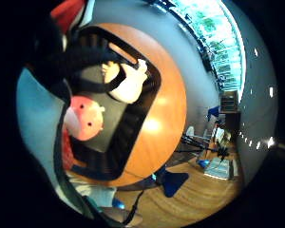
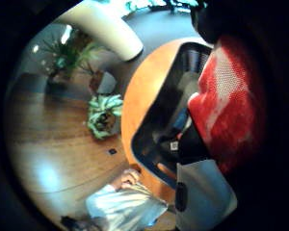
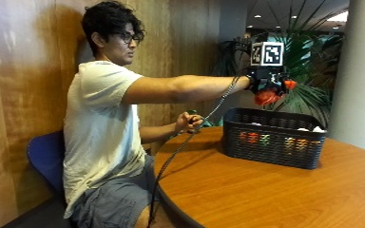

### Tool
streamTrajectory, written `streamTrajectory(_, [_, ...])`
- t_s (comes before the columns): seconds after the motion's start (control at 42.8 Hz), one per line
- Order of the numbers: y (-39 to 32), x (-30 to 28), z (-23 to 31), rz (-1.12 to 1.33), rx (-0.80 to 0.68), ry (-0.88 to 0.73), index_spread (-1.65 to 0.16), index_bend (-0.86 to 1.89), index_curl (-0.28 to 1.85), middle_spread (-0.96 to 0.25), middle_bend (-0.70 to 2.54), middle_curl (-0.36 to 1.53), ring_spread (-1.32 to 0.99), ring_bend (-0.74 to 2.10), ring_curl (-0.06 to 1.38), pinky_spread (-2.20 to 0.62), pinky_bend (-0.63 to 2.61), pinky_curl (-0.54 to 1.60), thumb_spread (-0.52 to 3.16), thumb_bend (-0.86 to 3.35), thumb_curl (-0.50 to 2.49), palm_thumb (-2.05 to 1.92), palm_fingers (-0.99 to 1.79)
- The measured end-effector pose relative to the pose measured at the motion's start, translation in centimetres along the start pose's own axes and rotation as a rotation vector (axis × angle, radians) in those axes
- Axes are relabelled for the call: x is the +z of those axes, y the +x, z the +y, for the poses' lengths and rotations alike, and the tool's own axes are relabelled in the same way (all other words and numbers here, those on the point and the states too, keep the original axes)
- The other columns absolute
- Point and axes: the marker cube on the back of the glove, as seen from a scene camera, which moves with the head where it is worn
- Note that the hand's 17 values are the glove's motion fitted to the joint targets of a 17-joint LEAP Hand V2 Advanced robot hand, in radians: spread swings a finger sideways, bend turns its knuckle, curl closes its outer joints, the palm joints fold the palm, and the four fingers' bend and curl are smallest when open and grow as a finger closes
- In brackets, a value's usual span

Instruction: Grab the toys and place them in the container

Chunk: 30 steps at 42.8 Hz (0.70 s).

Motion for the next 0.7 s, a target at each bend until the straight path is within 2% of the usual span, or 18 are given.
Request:
streamTrajectory(0.07, [0.2,0.1,0.2,-0.006,0.0,-0.014,-0.41,0.28,1.02,-0.1,0.35,0.54,-0.35,1.4,0.69,-0.41,1.58,0.6,0.49,0.09,1.22,0.27,-0.09])
streamTrajectory(0.187, [1.2,0.2,0.7,-0.021,0.015,-0.013,-0.4,0.16,0.89,-0.04,0.18,0.46,-0.26,1.13,0.6,-0.33,1.54,0.55,0.76,0.04,1.1,0.18,-0.28])
streamTrajectory(0.397, [2.5,0.3,1.6,-0.054,0.016,-0.005,-0.38,0.15,0.75,0.0,0.13,0.39,-0.12,0.8,0.48,-0.21,1.43,0.48,1.06,-0.02,0.88,0.11,-0.22])
streamTrajectory(0.701, [2.7,0.7,2.6,-0.038,0.028,-0.014,-0.36,0.17,0.64,0.01,0.12,0.32,-0.03,0.65,0.41,-0.13,1.33,0.42,1.24,-0.02,0.67,0.08,-0.12])
